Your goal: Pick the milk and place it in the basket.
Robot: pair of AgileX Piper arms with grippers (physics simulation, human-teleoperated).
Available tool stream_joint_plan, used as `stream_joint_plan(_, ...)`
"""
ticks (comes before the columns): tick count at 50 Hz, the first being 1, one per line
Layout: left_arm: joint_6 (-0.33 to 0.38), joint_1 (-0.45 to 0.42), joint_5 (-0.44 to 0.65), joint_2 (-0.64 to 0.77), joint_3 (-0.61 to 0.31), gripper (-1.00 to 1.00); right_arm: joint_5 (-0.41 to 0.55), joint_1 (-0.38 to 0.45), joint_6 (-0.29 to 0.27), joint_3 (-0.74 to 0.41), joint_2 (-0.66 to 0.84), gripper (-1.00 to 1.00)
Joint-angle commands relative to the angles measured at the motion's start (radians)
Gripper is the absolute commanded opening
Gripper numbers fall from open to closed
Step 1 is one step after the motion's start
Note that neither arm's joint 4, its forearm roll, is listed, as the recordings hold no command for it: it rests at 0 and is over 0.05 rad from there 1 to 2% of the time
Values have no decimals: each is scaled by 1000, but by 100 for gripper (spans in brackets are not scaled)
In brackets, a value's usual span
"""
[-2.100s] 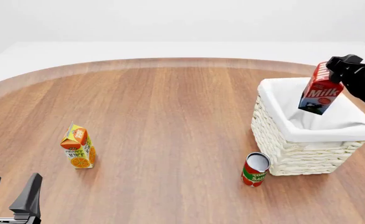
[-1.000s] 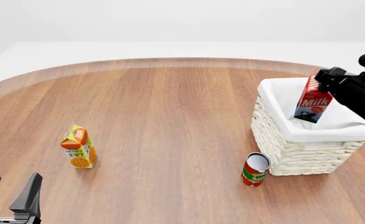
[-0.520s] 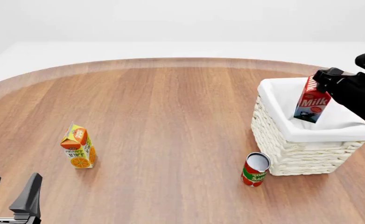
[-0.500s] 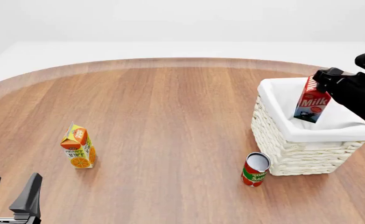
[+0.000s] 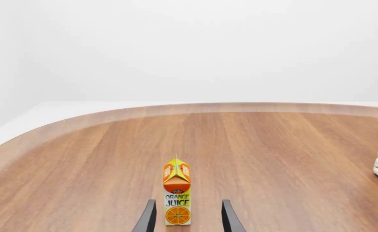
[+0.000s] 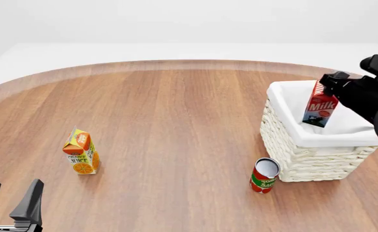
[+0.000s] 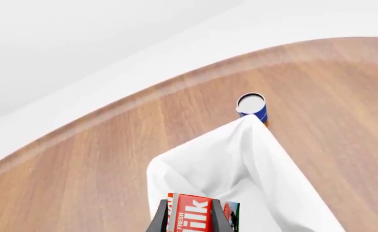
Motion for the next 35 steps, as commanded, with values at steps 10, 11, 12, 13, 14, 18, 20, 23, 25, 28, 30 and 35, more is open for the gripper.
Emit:
stream_joint_plan(10,0,0,0,0,0,100,-34,-6,16,-8,20,-100)
stream_joint_plan(11,0,0,0,0,0,100,-36,-9,15,-7,23,-100)
stream_joint_plan(12,0,0,0,0,0,100,-38,-9,15,-7,24,-100)
stream_joint_plan(13,0,0,0,0,0,100,-39,-11,15,-6,25,-100)
stream_joint_plan(14,0,0,0,0,0,100,-40,-11,15,-5,25,-100)
stream_joint_plan(18,0,0,0,0,0,100,-43,-12,15,-6,29,-100)
stream_joint_plan(20,0,0,0,0,0,100,-44,-11,17,-7,32,-100)
stream_joint_plan(23,0,0,0,0,0,100,-47,-11,17,-9,38,-100)
stream_joint_plan(25,0,0,0,0,0,100,-46,-11,18,-13,41,-100)
stream_joint_plan(28,0,0,0,0,0,100,-48,-13,16,-16,46,-100)
stream_joint_plan(30,0,0,0,0,0,100,-50,-12,17,-16,50,-100)
stream_joint_plan(35,0,0,0,0,0,100,-60,-13,14,-16,68,-100)
